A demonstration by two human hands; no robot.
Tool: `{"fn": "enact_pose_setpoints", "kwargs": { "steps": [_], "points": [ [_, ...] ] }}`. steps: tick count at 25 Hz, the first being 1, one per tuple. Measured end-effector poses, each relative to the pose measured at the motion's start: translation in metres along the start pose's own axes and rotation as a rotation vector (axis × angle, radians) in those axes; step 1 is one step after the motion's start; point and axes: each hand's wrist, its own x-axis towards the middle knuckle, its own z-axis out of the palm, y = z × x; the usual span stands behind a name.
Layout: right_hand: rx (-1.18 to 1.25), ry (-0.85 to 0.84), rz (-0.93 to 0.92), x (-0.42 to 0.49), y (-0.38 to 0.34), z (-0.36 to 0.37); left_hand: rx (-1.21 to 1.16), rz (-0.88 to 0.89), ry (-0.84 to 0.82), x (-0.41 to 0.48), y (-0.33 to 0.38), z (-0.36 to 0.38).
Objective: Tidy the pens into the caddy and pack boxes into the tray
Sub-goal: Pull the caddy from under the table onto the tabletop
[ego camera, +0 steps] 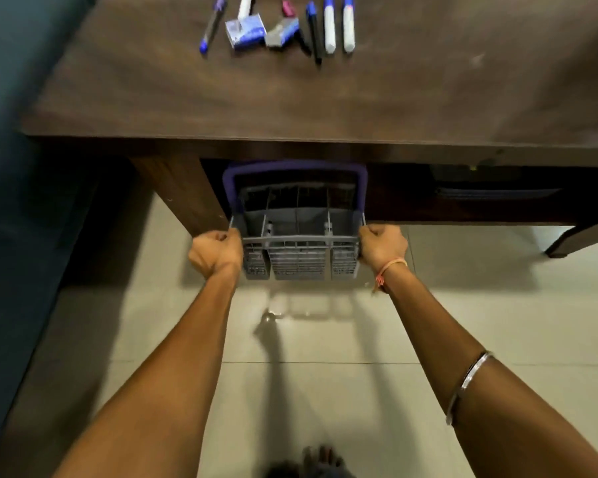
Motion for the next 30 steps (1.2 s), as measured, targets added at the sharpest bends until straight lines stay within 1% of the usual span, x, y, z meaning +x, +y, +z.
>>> {"fn": "enact_pose_setpoints", "kwargs": {
  "steps": [4,7,10,13,18,20,23,27,30],
  "points": [
    [-0.060,-0.064,0.154,-0.072,-0.007,-0.055,0.042,-0.145,-0.076,-0.057,0.017,-0.067],
    [-0.098,-0.094,0.201,-0.123,-0.019,-0.091,0.051,-0.211,-0.124,-0.097,0.034,-0.110],
    [-0.115,-0.069,0.171,-0.151,-0.047,-0.120,0.032,-0.219,-0.133,-0.121,0.066,-0.146],
    [-0.084,-0.057,0.142,-0.170,-0.105,-0.154,-0.013,-0.200,-0.132,-0.136,0.125,-0.186],
    [-0.043,0.014,0.032,-0.185,-0.207,-0.200,-0.104,-0.097,-0.140,-0.139,0.228,-0.234],
    [-0.022,0.047,-0.017,-0.181,-0.239,-0.211,-0.149,-0.066,-0.117,-0.132,0.260,-0.240],
    [0.017,0.046,-0.052,-0.165,-0.269,-0.217,-0.188,-0.051,-0.115,-0.125,0.291,-0.237],
    [0.017,0.027,-0.072,-0.117,-0.272,-0.197,-0.196,-0.091,-0.090,-0.097,0.293,-0.197],
    [0.011,0.037,-0.054,-0.080,-0.256,-0.169,-0.120,-0.104,-0.074,-0.069,0.274,-0.156]
  ]
}}
